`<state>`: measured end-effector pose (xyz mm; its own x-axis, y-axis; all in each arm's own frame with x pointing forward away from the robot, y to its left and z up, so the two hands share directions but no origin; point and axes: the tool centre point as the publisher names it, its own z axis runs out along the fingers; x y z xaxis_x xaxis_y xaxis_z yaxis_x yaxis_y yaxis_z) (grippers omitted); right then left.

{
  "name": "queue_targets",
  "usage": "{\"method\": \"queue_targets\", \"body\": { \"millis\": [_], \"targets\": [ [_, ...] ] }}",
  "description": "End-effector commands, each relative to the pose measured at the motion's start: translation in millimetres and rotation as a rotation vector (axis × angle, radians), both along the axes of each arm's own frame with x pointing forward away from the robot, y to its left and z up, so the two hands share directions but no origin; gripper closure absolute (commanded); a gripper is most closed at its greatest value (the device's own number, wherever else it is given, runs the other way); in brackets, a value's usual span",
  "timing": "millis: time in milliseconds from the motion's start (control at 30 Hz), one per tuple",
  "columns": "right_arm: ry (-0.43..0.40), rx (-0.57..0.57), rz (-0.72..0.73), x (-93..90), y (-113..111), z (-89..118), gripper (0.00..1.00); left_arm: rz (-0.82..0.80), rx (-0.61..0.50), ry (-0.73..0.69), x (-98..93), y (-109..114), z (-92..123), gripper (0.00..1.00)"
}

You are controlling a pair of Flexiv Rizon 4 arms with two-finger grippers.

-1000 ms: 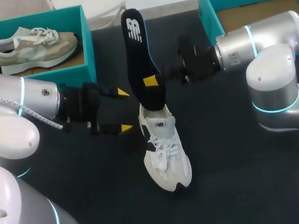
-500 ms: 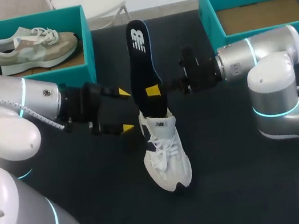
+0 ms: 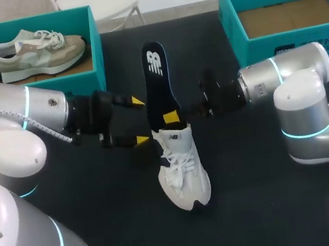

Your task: Take the shoe out of the shoebox, open the shoe tongue, remove and reinsert the insole, then place the shoe into the shoebox

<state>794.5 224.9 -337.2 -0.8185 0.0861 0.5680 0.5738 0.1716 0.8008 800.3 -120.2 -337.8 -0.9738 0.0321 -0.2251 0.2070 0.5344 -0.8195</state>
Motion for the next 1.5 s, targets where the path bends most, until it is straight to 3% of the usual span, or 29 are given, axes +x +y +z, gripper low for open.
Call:
{"method": "queue_targets", "body": {
  "millis": [33,367,500,733,1000,1033,1067,1500],
  "targets": [
    [0.013,-0.015,-0.008,-6.0,1,-4,1.00,0.000,0.002,0.000,-1.7,-1,-1,0.00],
    [-0.001,-0.047,-0.028,-5.4,-7,4,1.00,-0.013,-0.005,0.002,-2.5,-7,-1,0.00],
    [-0.015,-0.055,-0.025,-2.5,-7,8,0.73,-0.019,-0.008,0.002,-3.5,-9,-1,0.00],
    [-0.029,-0.058,-0.024,3.7,-3,15,0.71,-0.018,-0.011,0.008,-6.4,-8,-3,0.00],
    [-0.014,-0.058,0.002,15.5,-5,19,0.83,-0.015,-0.015,0.010,-8.0,-5,-2,0.00],
    [-0.009,-0.059,0.005,15.8,-5,17,0.96,-0.015,-0.016,0.010,-8.0,-5,-1,0.00],
    [0.003,-0.054,0.012,15.4,-6,15,1.00,-0.015,-0.016,0.010,-7.9,-4,-2,0.00],
    [0.099,-0.068,0.019,-10.5,-8,-1,1.00,-0.024,-0.017,0.001,-6.7,-4,2,0.00]
  ]
}}
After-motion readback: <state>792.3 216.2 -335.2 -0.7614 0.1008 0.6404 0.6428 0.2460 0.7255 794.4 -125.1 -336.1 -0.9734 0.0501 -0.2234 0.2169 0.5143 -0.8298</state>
